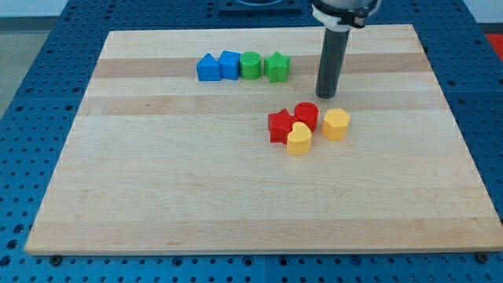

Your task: Adjust the red blocks at the top of the heart

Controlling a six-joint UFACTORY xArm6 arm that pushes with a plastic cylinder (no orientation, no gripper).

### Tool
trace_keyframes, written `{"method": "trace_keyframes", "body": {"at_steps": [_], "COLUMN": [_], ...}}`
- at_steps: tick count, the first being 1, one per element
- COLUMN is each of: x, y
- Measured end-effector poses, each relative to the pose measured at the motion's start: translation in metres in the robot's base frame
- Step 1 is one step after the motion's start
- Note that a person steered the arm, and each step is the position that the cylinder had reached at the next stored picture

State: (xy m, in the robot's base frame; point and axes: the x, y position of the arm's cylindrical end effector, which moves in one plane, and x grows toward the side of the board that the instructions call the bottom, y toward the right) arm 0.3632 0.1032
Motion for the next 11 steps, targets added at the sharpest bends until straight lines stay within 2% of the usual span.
{"method": "trace_keyframes", "body": {"at_steps": [2,4,6,11], "x": [0.004,0.030,0.032,0.035], "y": [-0.024,-0.025,-0.045,-0.035]}}
